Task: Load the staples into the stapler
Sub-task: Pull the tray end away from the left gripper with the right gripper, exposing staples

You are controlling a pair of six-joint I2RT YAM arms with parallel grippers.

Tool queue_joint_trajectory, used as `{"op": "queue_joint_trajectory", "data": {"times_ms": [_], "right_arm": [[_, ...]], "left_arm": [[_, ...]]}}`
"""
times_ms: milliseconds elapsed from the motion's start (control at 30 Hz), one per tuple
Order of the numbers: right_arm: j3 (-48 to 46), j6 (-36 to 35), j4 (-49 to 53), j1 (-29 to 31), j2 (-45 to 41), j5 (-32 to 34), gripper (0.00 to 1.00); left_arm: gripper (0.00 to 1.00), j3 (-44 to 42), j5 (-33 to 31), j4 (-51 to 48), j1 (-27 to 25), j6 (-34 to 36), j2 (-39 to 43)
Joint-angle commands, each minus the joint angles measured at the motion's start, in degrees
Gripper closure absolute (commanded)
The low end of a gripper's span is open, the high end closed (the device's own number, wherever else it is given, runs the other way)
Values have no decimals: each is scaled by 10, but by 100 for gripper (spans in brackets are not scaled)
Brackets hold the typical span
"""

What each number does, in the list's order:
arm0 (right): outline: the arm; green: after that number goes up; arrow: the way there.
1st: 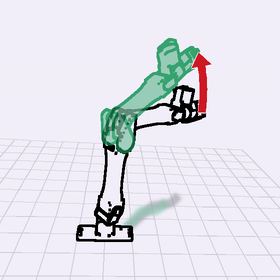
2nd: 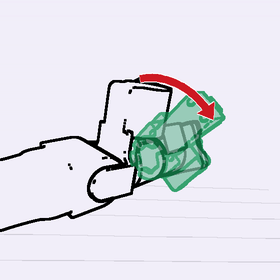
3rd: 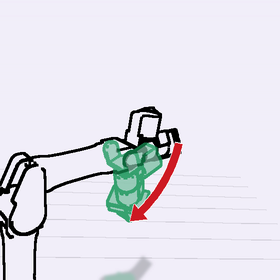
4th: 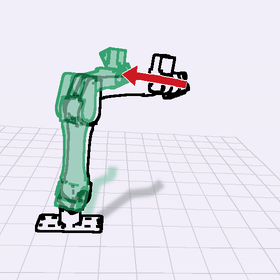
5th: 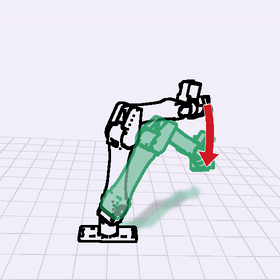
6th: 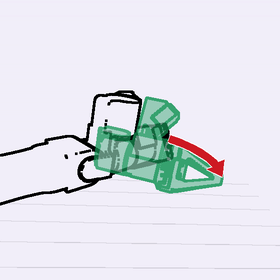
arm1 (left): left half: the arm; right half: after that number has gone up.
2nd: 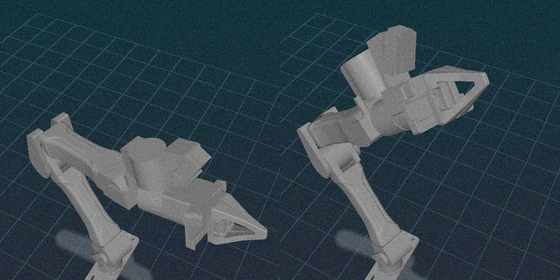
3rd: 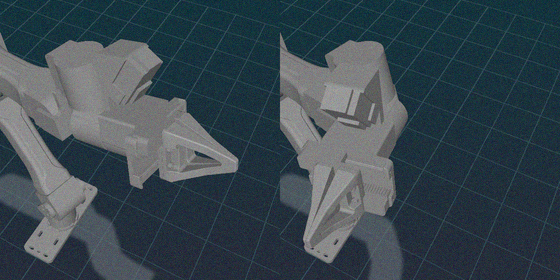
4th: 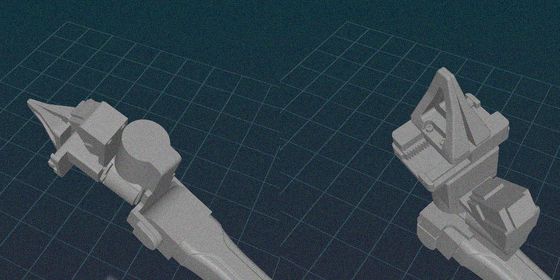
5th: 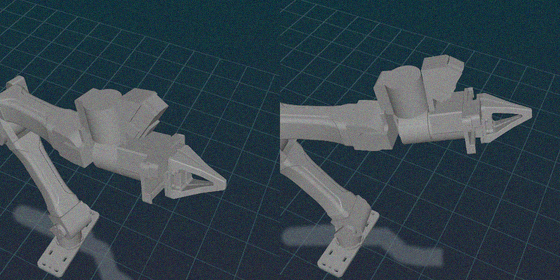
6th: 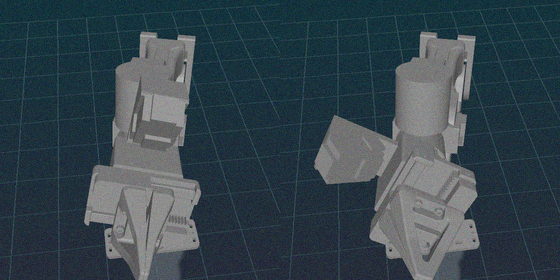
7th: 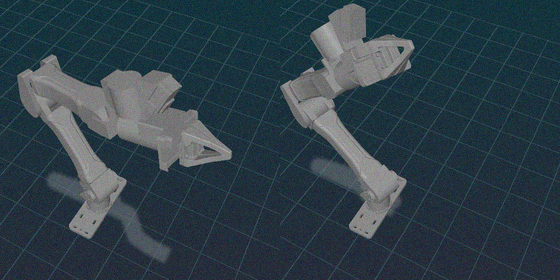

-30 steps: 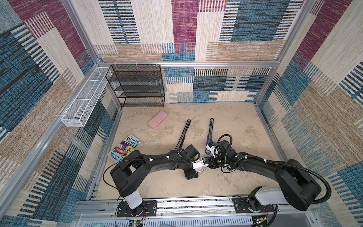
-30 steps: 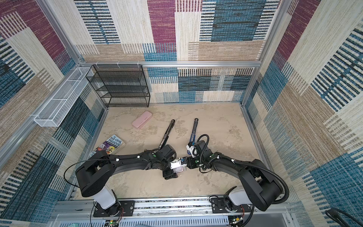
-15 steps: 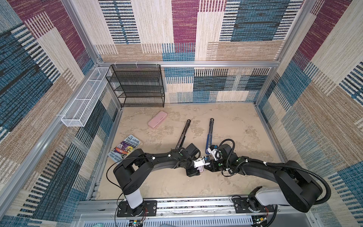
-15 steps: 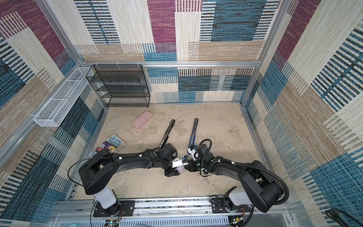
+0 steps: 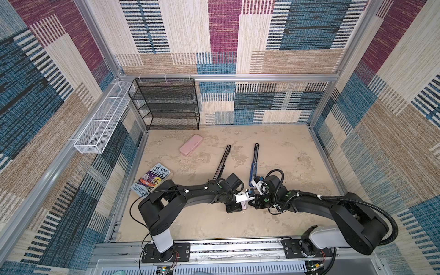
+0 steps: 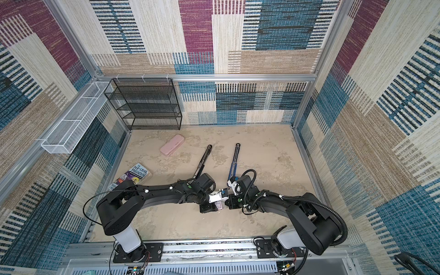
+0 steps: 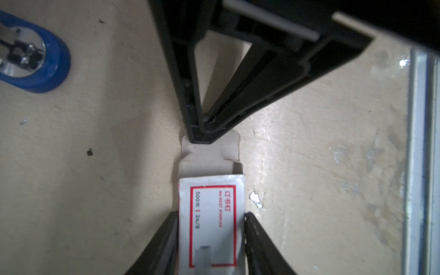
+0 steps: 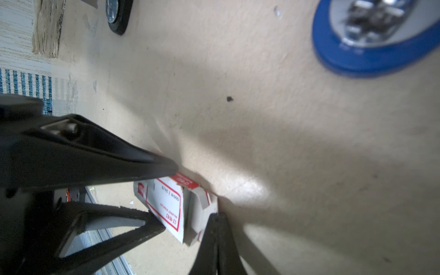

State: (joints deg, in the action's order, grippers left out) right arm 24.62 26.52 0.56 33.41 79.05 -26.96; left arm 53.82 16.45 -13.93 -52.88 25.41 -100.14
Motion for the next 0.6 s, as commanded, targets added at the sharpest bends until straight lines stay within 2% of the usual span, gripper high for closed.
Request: {"op": "queue_joint_trajectory", "data": {"times_ms": [0, 233, 567], "right_arm": [[-2, 11, -6, -3, -12, 19, 100], [-4, 7, 29, -28, -41, 38, 100], [-2, -8, 53, -45, -35, 46, 100]], "left_arm": [[53, -1, -3, -54, 0, -4, -5], [53, 3, -2, -58, 0, -4, -10], [52, 10, -5, -64, 0, -5, -18]]}}
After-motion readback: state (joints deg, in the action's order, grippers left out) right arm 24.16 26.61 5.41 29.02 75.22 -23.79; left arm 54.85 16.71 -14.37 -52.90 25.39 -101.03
